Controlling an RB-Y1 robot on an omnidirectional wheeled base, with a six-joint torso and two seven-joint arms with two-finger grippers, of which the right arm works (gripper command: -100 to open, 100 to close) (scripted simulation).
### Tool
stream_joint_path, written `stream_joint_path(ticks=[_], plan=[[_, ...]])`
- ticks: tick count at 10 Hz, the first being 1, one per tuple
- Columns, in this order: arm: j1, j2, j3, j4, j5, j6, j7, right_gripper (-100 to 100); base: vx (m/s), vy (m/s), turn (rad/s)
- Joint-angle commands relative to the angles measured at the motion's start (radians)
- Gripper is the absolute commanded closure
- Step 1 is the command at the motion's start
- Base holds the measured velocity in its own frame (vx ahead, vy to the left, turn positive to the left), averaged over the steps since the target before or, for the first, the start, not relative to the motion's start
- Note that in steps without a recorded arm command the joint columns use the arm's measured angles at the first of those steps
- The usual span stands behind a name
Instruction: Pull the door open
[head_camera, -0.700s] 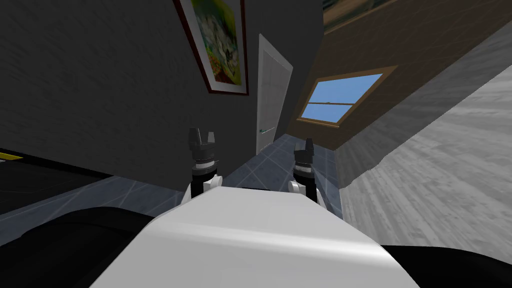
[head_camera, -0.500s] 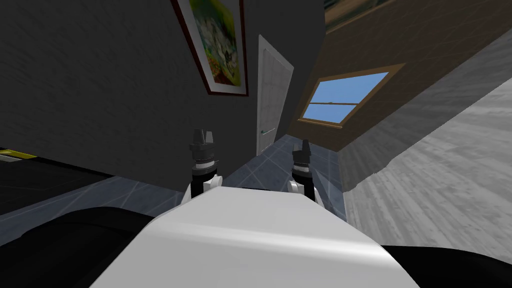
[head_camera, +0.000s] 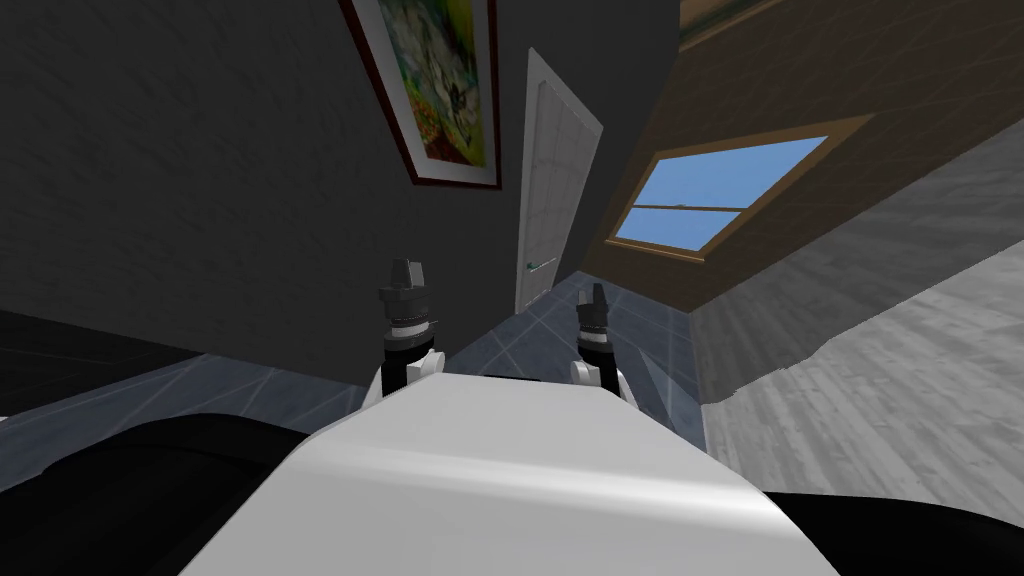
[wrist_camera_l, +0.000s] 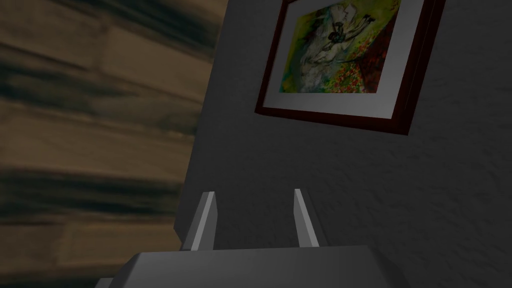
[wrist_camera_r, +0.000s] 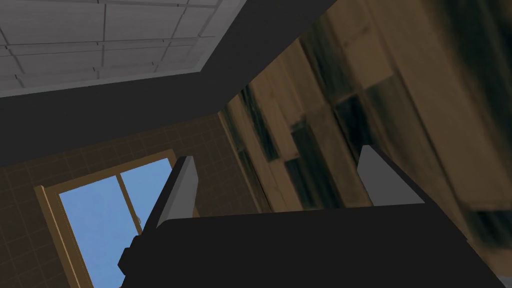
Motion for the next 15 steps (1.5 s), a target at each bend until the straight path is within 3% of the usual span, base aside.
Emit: stream_joint_path(ticks=[1, 15], plan=[[-0.011, -0.01, 0.004, 0.029, -0.004, -0.004, -0.009, -100, 0.12, -0.04, 0.077], [-0.112, -0.075, 0.056, 0.327, -0.036, -0.078, -0.069, -100, 0.096, -0.049, 0.084]])
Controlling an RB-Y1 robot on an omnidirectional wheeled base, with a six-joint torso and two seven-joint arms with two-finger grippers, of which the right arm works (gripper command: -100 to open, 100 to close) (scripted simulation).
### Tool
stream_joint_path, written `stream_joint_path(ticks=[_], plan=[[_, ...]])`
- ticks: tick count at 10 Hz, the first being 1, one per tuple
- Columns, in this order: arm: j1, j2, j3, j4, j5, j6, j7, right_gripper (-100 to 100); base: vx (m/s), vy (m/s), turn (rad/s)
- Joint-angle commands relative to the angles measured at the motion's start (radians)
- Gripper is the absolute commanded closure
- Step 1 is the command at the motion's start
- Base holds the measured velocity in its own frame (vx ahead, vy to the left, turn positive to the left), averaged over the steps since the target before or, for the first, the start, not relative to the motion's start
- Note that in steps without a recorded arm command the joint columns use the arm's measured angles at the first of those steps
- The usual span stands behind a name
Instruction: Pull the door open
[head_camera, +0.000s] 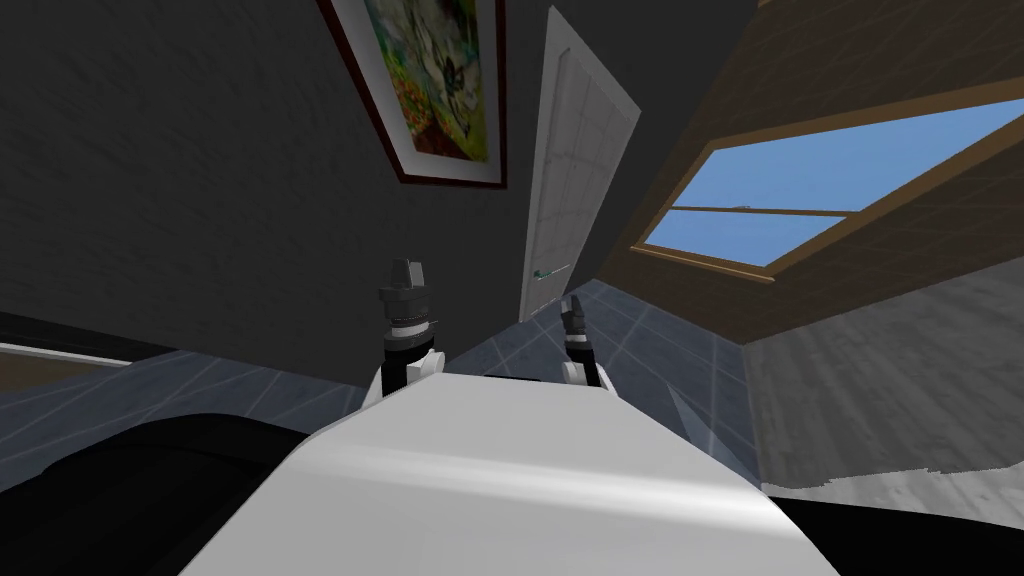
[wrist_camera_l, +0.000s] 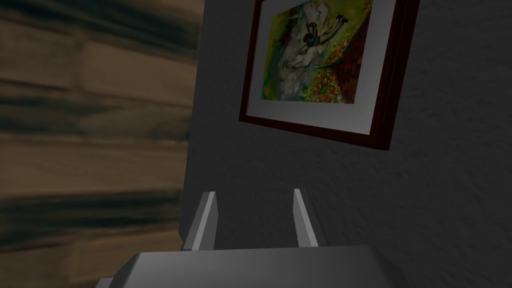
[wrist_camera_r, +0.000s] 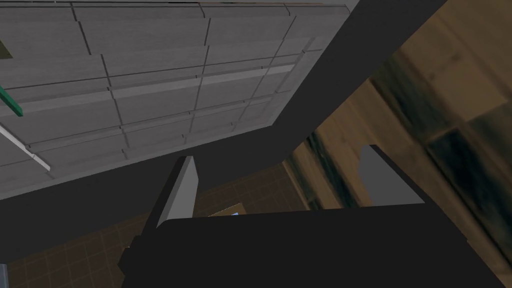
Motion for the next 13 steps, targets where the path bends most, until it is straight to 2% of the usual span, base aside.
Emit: stream_joint_path(ticks=[1, 13], plan=[[-0.01, -0.01, 0.005, 0.029, -0.005, -0.004, -0.01, -100, 0.09, -0.049, 0.111], [-0.108, -0.064, 0.055, 0.315, -0.035, -0.075, -0.068, -100, 0.086, -0.067, 0.092]])
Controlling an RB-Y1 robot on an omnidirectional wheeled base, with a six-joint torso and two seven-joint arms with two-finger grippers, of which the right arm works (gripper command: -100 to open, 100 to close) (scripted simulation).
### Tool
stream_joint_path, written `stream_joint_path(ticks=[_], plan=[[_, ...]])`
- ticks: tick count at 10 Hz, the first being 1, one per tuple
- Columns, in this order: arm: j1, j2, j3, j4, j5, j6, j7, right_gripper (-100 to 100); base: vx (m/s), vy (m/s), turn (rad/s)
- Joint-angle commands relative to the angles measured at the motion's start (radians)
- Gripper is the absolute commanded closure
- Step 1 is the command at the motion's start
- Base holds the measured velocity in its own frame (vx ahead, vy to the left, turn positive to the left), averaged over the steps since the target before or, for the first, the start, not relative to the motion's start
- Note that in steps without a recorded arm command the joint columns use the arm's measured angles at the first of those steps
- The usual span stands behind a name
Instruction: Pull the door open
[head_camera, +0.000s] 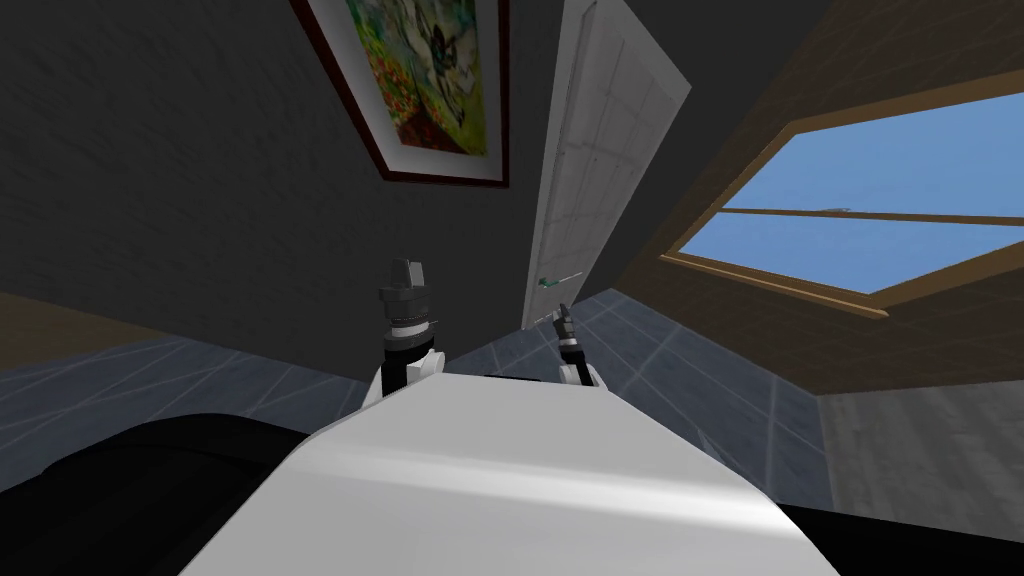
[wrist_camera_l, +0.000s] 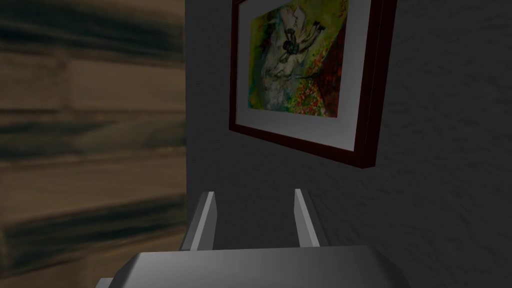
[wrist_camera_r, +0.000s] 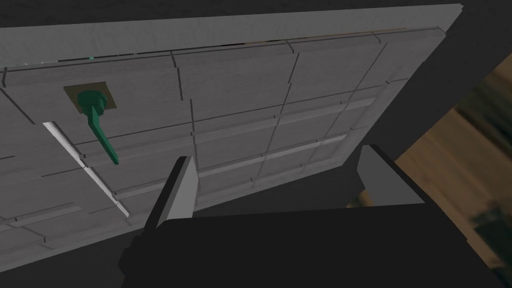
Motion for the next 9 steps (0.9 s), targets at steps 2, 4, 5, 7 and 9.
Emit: stream_joint_path(ticks=[2, 4, 5, 7, 9], plan=[[-0.021, -0.014, 0.01, 0.063, -0.008, -0.016, -0.015, -100, 0.09, -0.071, 0.101], [-0.038, -0.023, 0.018, 0.111, -0.013, -0.028, -0.025, -100, 0.07, -0.077, 0.088], [-0.046, -0.027, 0.023, 0.135, -0.015, -0.034, -0.03, -100, 0.089, -0.061, 0.094], [-0.062, -0.036, 0.031, 0.182, -0.02, -0.045, -0.04, -100, 0.076, -0.066, 0.1], [-0.078, -0.044, 0.039, 0.229, -0.025, -0.057, -0.049, -100, 0.081, -0.089, 0.094]])
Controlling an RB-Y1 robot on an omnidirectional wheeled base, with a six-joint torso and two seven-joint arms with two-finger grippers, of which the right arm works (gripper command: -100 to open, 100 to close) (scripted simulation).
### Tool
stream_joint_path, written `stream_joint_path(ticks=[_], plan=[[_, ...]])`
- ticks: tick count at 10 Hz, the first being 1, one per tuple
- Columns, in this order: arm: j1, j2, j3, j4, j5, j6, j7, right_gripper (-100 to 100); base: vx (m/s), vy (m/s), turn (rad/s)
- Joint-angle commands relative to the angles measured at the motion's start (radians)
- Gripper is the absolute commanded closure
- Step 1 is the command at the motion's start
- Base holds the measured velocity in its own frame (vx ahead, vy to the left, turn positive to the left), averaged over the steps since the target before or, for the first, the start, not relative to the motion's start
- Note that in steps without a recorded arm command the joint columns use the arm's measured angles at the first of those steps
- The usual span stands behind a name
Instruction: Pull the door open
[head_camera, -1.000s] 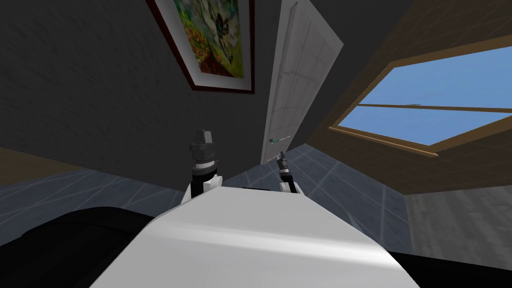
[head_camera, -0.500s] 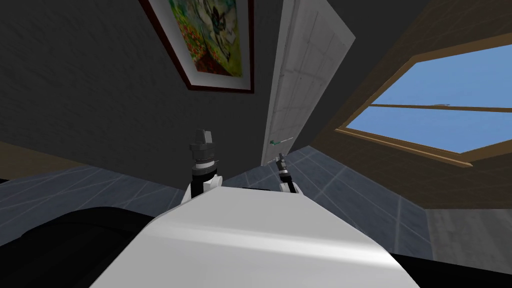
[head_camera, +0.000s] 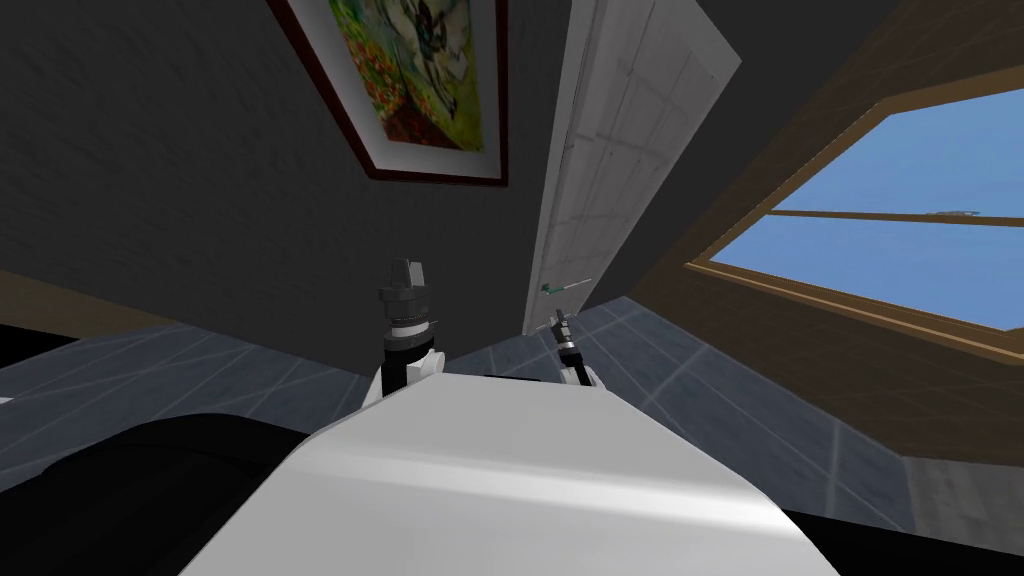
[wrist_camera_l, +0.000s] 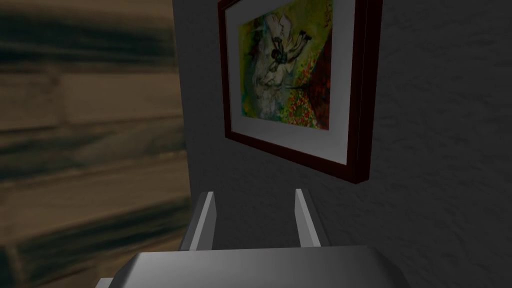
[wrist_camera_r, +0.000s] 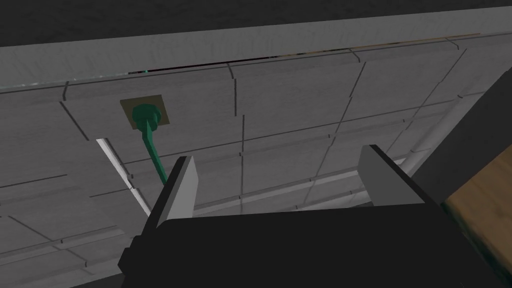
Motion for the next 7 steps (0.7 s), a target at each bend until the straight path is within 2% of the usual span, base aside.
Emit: stream_joint_path(ticks=[1, 7], plan=[[-0.015, -0.008, 0.006, 0.041, -0.004, -0.011, -0.009, -100, 0.078, -0.079, 0.088], [-0.06, -0.031, 0.029, 0.174, -0.018, -0.044, -0.036, -100, 0.075, -0.073, 0.09]])
